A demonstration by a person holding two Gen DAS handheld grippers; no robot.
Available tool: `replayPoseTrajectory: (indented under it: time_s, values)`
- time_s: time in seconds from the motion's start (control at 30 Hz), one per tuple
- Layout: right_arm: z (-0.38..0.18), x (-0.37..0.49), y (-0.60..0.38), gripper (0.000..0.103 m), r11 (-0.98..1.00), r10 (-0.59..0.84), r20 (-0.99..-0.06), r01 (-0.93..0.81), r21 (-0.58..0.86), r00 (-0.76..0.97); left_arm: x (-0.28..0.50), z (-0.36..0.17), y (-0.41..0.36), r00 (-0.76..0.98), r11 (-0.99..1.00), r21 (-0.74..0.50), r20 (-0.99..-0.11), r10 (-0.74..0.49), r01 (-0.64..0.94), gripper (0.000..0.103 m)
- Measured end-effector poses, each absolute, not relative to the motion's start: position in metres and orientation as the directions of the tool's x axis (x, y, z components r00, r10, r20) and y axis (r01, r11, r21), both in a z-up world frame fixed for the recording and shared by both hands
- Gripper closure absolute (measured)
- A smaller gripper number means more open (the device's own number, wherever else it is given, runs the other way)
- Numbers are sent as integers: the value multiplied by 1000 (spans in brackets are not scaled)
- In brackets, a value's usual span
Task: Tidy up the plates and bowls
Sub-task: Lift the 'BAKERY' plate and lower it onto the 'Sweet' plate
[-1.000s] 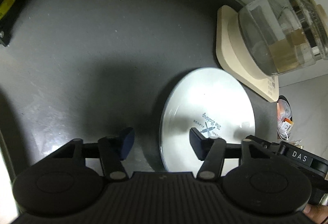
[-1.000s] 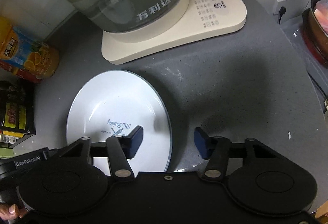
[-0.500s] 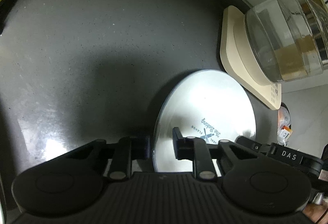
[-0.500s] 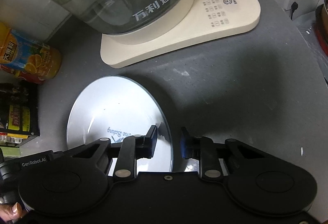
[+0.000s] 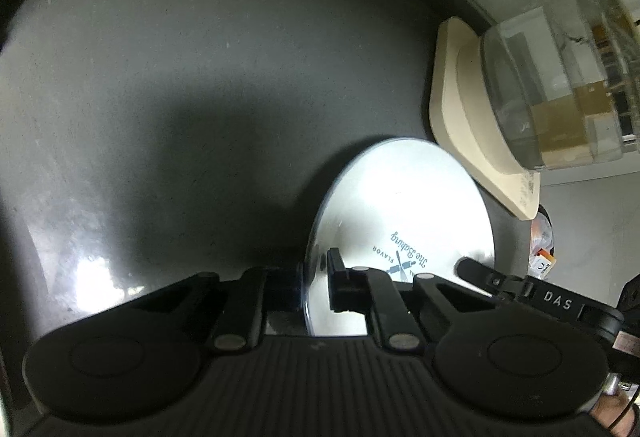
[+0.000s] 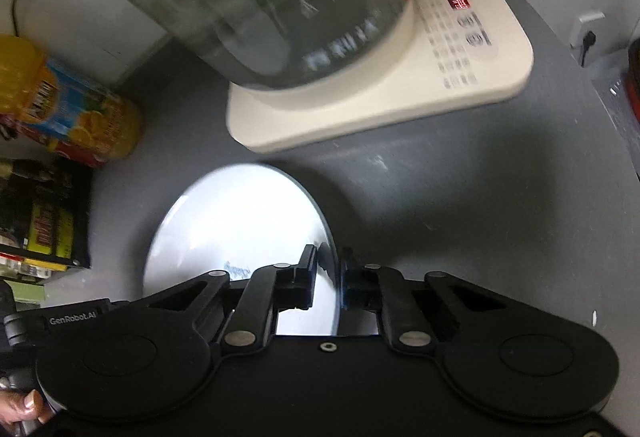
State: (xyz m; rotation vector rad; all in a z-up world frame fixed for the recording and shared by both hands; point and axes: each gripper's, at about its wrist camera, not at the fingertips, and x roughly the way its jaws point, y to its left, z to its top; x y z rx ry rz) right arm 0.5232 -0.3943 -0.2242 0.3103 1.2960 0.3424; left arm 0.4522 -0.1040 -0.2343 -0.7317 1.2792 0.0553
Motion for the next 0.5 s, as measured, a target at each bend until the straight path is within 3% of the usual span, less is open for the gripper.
replayPoseTrajectory:
  time_s: [0.5]
  values:
    - [-194,503,-345,95,878,479,-835,-130,461,271,426,-206,-47,392,750,-502,-853,-345,-431,93]
